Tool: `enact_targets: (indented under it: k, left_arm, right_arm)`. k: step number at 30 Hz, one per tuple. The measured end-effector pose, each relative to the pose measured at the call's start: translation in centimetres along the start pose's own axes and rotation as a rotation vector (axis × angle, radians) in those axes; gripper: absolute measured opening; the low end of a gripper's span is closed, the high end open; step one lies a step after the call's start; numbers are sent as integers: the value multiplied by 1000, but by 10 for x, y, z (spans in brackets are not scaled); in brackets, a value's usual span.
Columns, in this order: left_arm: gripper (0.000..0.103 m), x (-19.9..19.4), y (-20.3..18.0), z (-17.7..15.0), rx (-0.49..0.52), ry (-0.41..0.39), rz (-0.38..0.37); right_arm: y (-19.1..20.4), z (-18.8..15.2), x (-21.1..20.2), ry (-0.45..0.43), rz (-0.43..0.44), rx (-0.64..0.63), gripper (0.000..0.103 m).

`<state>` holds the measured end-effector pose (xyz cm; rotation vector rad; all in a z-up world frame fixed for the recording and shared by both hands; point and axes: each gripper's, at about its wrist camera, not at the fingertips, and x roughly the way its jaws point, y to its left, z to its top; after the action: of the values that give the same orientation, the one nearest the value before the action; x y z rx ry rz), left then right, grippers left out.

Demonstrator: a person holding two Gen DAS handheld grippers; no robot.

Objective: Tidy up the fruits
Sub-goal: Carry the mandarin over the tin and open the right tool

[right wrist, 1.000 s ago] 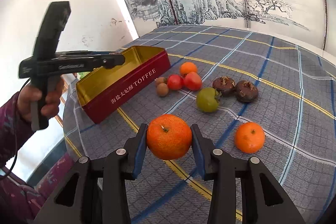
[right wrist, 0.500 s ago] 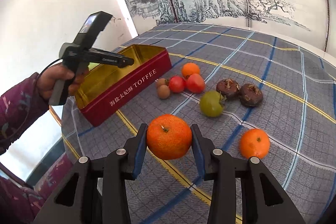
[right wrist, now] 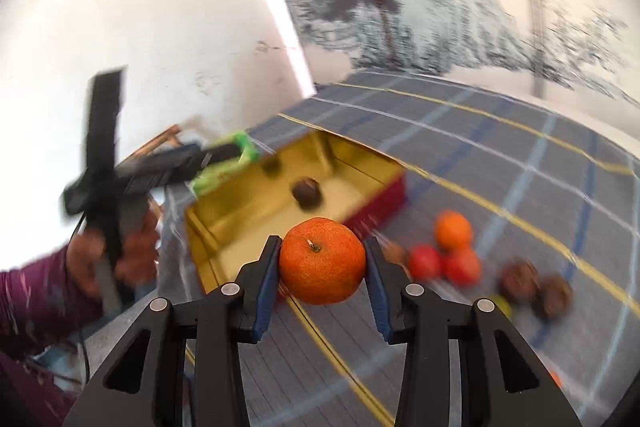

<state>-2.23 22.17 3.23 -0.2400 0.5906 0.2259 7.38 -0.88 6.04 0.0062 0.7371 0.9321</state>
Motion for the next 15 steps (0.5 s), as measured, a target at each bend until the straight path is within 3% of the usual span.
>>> enact_targets:
  k: [3, 7, 15]
  left_arm:
    - [100, -16, 10, -25, -51, 49, -41]
    - [100, -41, 16, -61, -86, 52, -43]
    - [99, -57, -4, -106, 24, 142, -66]
  right_arm:
    - [10, 22, 31, 31, 18, -43, 42]
    - [11, 42, 75, 91, 30, -60, 42]
    - [5, 56, 139, 166, -20, -34, 42]
